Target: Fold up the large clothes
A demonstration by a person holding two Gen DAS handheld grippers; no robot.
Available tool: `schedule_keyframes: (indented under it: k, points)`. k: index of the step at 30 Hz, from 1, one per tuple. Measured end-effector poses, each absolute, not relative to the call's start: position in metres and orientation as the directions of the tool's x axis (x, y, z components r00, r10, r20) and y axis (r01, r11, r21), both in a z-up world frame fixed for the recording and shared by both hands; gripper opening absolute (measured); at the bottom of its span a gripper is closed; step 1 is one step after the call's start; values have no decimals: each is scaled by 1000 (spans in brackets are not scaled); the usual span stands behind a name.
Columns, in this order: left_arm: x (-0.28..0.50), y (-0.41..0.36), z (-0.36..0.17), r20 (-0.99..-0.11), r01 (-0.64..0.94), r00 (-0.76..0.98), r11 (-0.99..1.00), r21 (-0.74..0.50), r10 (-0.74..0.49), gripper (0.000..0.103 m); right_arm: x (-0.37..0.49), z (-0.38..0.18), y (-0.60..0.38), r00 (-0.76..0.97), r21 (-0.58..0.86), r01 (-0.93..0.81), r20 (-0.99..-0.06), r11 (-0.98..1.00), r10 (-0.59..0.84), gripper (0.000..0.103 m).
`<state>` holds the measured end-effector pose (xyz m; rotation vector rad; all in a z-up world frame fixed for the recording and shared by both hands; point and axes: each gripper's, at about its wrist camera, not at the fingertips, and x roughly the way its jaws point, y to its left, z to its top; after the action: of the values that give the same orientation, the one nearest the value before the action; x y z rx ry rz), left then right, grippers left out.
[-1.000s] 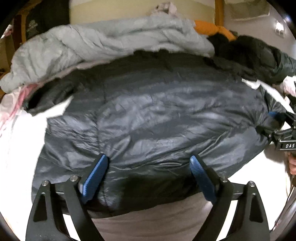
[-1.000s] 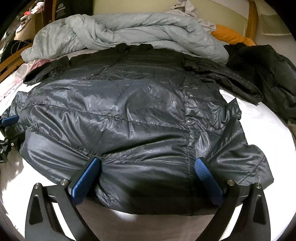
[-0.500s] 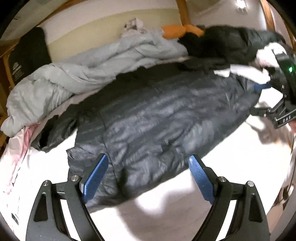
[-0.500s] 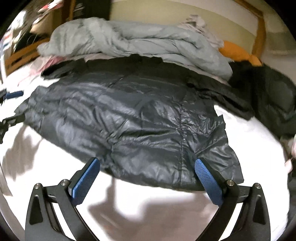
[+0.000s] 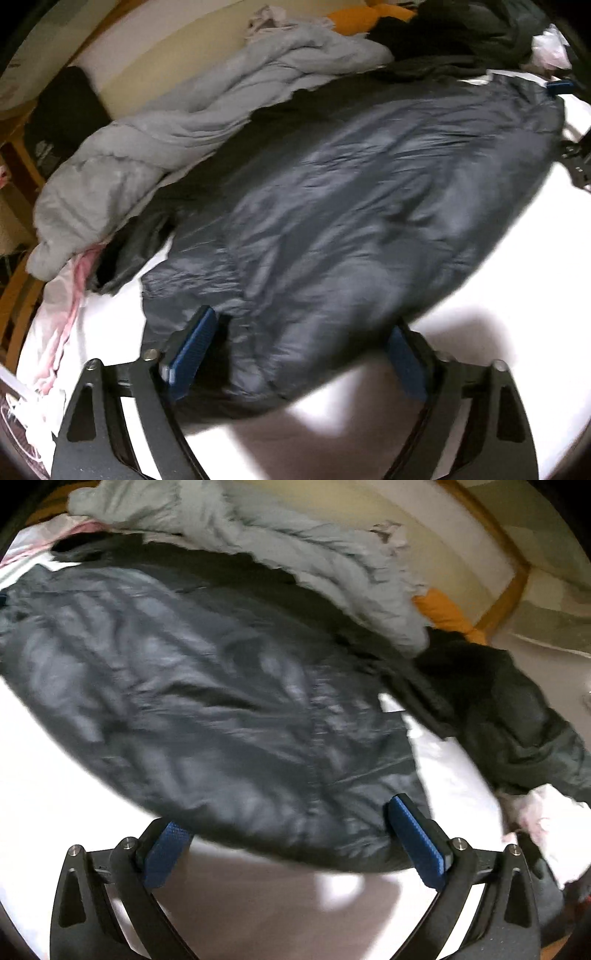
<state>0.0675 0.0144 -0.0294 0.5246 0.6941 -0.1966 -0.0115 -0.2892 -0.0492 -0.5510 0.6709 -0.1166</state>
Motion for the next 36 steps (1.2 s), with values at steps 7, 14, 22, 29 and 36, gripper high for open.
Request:
schedule_keyframes:
  k: [7, 14, 22, 29, 36]
  points:
    - [52, 20, -19, -658, 323, 753, 861, 392, 17, 16, -22, -47, -295, 757, -487, -137, -613, 862, -226, 19]
    - [-2, 33, -8, -737, 368, 676, 869, 330, -6, 18, -78, -30, -301, 701, -324, -183, -705, 928, -109, 18]
    - [-6, 62, 6, -738, 295, 674, 925, 238, -25, 61, -106, -23, -307, 703, -295, -149, -703, 944, -109, 33]
    - [14, 63, 50, -665, 253, 747, 927, 278, -5, 72, -89, 30, -325, 764, -252, -92, -638, 963, -94, 73]
    - [81, 70, 75, -650, 206, 760, 944, 256, 11, 82, -27, 69, -332, 802, -234, -61, -590, 970, -92, 85]
